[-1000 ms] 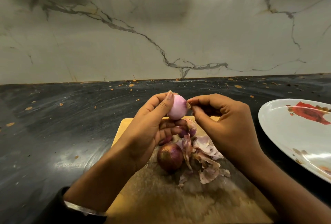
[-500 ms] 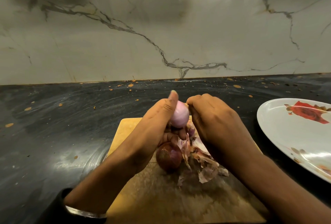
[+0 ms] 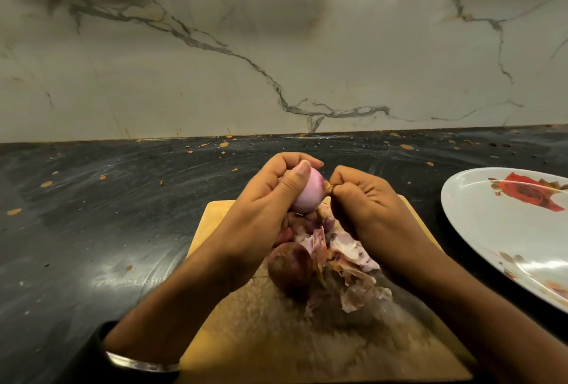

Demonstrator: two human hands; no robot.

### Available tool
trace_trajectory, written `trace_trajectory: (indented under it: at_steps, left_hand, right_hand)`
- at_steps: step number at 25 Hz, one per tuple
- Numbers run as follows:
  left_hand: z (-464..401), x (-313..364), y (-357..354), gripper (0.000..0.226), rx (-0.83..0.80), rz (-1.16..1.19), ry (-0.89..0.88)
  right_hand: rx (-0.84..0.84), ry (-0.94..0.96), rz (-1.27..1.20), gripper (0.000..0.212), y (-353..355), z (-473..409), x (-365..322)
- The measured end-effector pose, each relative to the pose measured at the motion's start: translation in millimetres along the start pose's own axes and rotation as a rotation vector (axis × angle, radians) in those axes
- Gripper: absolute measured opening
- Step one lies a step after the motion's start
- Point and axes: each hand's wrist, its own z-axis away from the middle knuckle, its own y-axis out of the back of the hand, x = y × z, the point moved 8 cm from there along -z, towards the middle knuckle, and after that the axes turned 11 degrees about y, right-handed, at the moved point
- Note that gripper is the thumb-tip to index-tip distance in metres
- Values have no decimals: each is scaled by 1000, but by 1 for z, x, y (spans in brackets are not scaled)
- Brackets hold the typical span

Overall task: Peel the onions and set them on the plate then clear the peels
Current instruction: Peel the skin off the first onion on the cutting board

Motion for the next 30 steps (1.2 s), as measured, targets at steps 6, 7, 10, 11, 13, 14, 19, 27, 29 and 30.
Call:
trace_trajectory:
  at_steps: [6, 7, 10, 11, 13, 14, 19, 27, 29, 30]
  left_hand:
    - [-3, -4, 2, 38, -31, 112, 44]
    - [-3, -4, 1, 38, -43, 127, 43]
    - [-3, -4, 1, 38, -55, 132, 36]
    - [-3, -4, 0, 38, -61, 132, 32]
    - [-3, -3, 0, 38, -70, 144, 30]
    - [-3, -3, 0, 38, -72, 150, 29]
    - [-2, -4, -3, 36, -96, 209, 26]
    - [-5, -11, -3, 35, -56, 377, 154]
    - [-5, -14, -5, 34, -70, 444, 198]
    - [-4, -15, -5, 34, -80, 475, 215]
  right_hand:
    - [27, -228, -383, 35, -11, 5, 15]
    - [35, -271, -428, 36, -12, 5, 17]
    - [35, -378, -594, 41, -18, 7, 21]
    - [25, -391, -655, 42, -20, 8, 20]
    - [-8, -383, -787, 33, -24, 9, 18]
    - [-24, -374, -846, 27, -26, 9, 18]
    - [-41, -352, -948, 22, -26, 10, 19]
    - [-73, -293, -923, 19, -28, 13, 9]
    - [-112, -257, -982, 14, -30, 13, 3]
    - [-115, -250, -1003, 14, -31, 13, 1]
